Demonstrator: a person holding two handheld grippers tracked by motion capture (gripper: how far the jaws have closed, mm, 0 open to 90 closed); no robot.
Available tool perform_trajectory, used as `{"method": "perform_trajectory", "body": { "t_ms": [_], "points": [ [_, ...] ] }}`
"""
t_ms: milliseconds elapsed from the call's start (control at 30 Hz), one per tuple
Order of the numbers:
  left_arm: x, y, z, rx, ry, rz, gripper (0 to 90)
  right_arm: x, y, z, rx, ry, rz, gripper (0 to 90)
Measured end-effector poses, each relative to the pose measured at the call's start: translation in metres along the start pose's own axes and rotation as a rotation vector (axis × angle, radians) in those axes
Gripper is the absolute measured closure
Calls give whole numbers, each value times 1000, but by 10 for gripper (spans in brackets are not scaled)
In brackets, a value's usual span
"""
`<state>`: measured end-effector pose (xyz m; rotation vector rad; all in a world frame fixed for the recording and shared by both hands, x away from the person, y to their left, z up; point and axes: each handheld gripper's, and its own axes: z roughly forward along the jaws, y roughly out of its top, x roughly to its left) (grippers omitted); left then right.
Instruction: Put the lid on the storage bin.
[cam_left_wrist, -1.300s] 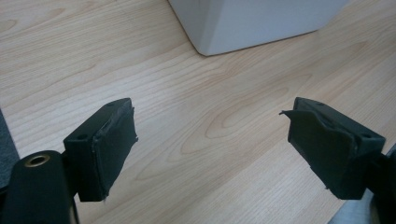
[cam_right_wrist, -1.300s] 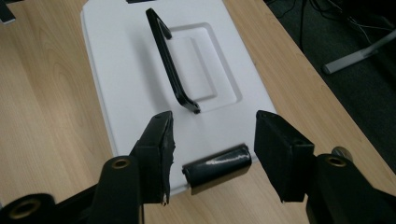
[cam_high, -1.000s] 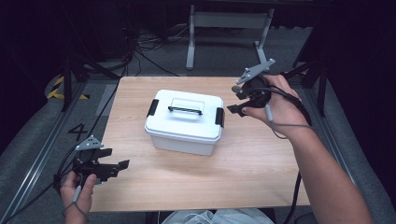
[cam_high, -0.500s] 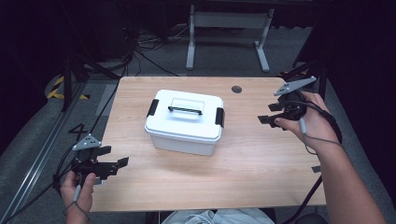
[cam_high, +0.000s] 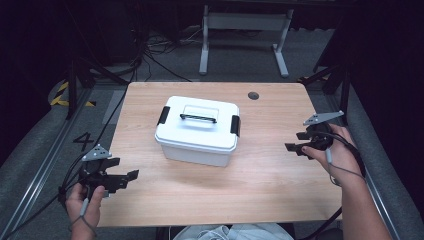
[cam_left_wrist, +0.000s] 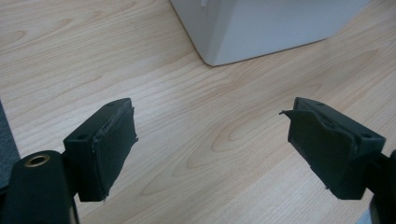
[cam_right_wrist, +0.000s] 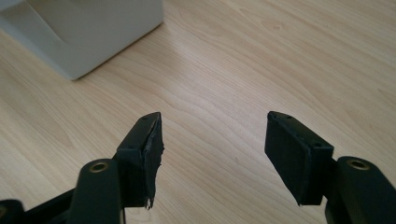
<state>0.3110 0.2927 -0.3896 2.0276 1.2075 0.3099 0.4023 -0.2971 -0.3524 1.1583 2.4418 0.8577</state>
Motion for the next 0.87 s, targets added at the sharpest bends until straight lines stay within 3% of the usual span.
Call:
{"method": "perform_trajectory", "body": {
  "t_ms": [200, 300, 500, 867],
  "points": [
    [0, 0, 0, 2, -3, -3, 156, -5, -23, 13, -43, 22, 38, 366],
    [0, 0, 0, 0, -7, -3, 156, -8, -29, 19, -13, 1, 18, 373],
    [2, 0, 0, -5, -7, -1, 156, -12, -35, 20, -20, -14, 49, 365],
    [2, -4, -2, 0, -9, -11, 156, -14, -37, 21, -33, -11, 59, 359]
  ]
}}
